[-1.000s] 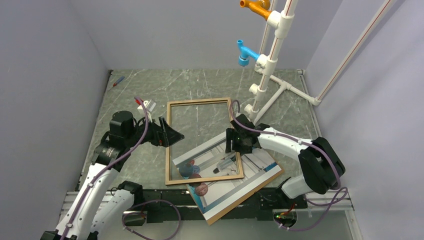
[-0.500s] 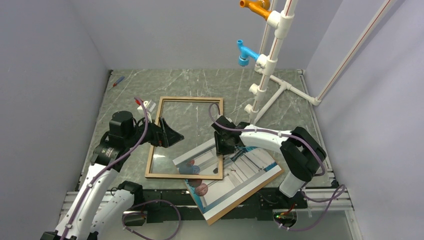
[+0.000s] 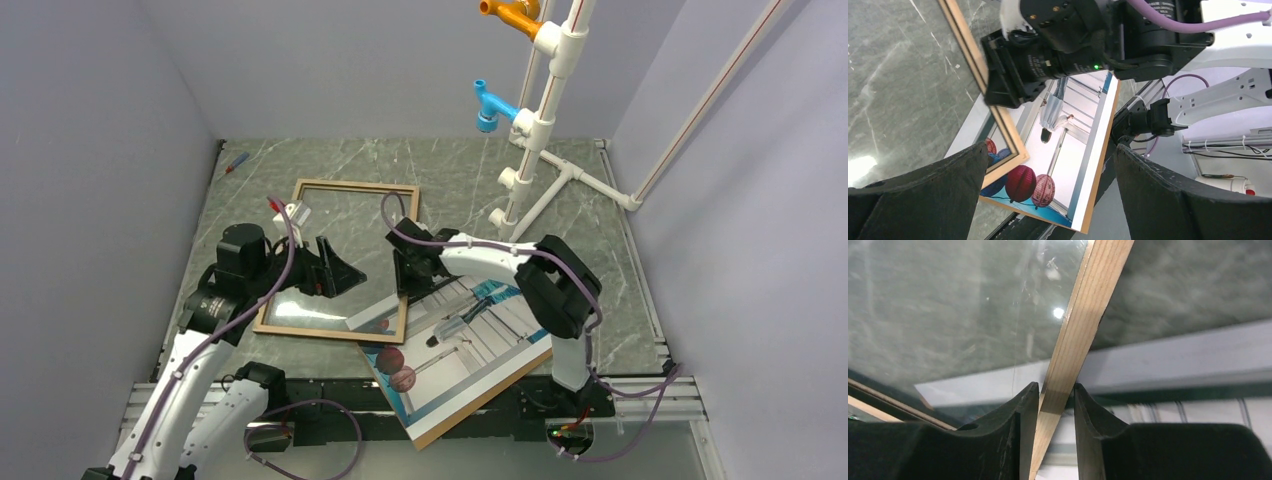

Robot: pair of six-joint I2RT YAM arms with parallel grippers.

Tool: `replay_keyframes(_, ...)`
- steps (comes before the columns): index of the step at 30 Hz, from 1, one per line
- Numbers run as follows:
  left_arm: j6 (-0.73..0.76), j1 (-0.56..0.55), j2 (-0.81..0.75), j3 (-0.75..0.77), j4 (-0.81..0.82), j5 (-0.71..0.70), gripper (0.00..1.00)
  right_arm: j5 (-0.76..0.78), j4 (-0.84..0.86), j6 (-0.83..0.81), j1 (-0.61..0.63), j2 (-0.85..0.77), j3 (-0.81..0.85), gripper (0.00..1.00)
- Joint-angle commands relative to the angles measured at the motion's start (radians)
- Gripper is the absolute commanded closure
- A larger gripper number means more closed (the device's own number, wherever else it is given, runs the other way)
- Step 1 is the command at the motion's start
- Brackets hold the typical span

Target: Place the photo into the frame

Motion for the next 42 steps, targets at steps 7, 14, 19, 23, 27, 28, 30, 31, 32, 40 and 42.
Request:
replay_keyframes(7, 0.041, -0.002, -0.016, 0.085, -0.039, -0.012, 0.02, 0.001, -0.030, -0.035, 0.028, 0.189, 0.292, 0.66)
replay_keyframes(14, 0.065, -0.002, -0.031, 0.111, -0.083, -0.034, 0.01, -0.061, -0.022, -0.061, 0.035, 0.272, 0.426, 0.64)
replay_keyframes(19, 0.061, -0.002, -0.037, 0.096, -0.078, -0.033, 0.01, -0.095, 0.018, -0.057, 0.038, 0.261, 0.427, 0.48)
replay_keyframes(23, 0.068, -0.002, -0.032, 0.095, -0.086, -0.035, 0.01, -0.086, 0.038, -0.055, 0.036, 0.193, 0.375, 0.30)
replay_keyframes(27, 0.065, -0.002, -0.022, 0.084, -0.076, -0.030, 0.01, -0.057, 0.047, -0.049, 0.033, 0.090, 0.297, 0.20)
replay_keyframes(28, 0.063, -0.002, -0.018, 0.078, -0.072, -0.026, 0.01, -0.053, 0.050, -0.045, 0.031, 0.061, 0.271, 0.18)
replay_keyframes(30, 0.058, -0.004, -0.008, 0.065, -0.063, -0.022, 0.02, -0.048, 0.057, -0.035, 0.023, 0.002, 0.209, 0.16)
replay_keyframes(31, 0.054, -0.004, -0.003, 0.058, -0.057, -0.021, 0.01, -0.046, 0.060, -0.030, 0.019, -0.031, 0.173, 0.15)
replay_keyframes(32, 0.047, -0.006, 0.002, 0.049, -0.050, -0.019, 0.02, -0.044, 0.064, -0.023, 0.015, -0.065, 0.136, 0.14)
replay_keyframes(40, -0.014, -0.059, 0.117, -0.009, -0.002, -0.054, 0.01, -0.056, 0.063, 0.041, -0.028, -0.372, -0.188, 0.11)
replay_keyframes(42, -0.019, -0.097, 0.164, -0.008, 0.013, -0.072, 0.01, -0.067, 0.043, 0.058, -0.047, -0.451, -0.258, 0.11)
